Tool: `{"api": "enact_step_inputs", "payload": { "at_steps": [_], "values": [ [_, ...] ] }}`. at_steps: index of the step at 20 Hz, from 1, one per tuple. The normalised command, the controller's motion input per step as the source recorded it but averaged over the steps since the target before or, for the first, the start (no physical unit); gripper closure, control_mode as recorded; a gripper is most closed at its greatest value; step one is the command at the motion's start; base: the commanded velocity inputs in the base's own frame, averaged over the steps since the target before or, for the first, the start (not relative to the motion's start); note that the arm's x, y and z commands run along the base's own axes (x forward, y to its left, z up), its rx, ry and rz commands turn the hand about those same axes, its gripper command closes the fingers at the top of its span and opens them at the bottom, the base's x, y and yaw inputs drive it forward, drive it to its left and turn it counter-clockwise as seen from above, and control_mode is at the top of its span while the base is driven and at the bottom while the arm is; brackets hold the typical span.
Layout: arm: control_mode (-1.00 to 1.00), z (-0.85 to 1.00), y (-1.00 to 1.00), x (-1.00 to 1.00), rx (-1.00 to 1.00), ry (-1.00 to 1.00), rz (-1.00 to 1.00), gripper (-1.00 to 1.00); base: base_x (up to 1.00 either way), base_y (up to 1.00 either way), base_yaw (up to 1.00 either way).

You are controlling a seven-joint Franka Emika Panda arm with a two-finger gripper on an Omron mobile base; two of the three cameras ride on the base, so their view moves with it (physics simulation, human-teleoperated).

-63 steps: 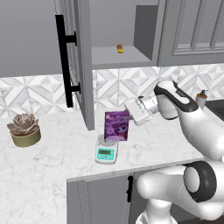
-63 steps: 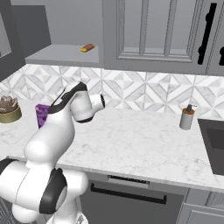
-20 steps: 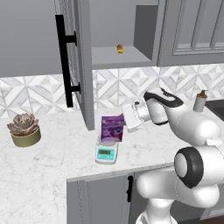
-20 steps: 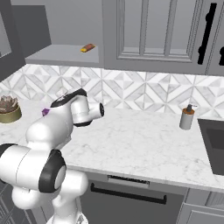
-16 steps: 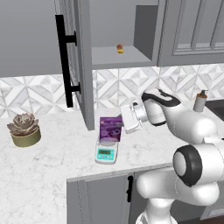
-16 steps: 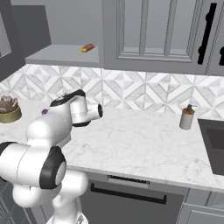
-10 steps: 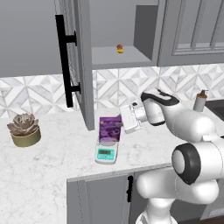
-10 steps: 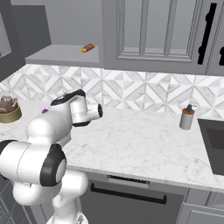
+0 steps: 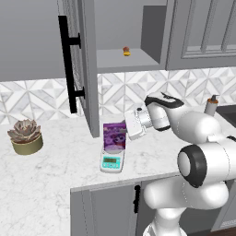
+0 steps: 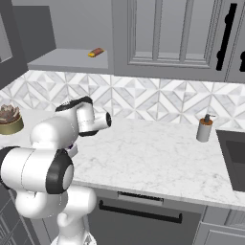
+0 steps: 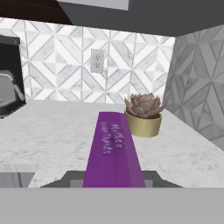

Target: Pick the cereal and place it on the digital scale for weighing, and close the cabinet.

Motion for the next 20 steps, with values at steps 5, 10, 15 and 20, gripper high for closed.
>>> {"api": "enact_step_inputs", "payload": {
  "at_steps": [5, 10, 15, 20],
  "values": [
    [-1.00, -0.04, 0.23, 0.02, 0.00, -0.06, -0.02, -1.00, 0.00, 0.00, 0.00],
    [-1.00, 0.00, 0.01, 0.00, 0.00, -0.01, 0.00, -1.00, 0.00, 0.00, 0.00],
    [-1.00, 0.01, -0.07, 0.00, 0.00, 0.00, 0.00, -1.00, 0.00, 0.00, 0.00],
    [-1.00, 0.01, -0.29, 0.00, 0.01, 0.00, 0.00, -1.00, 0.00, 0.00, 0.00]
  ]
}}
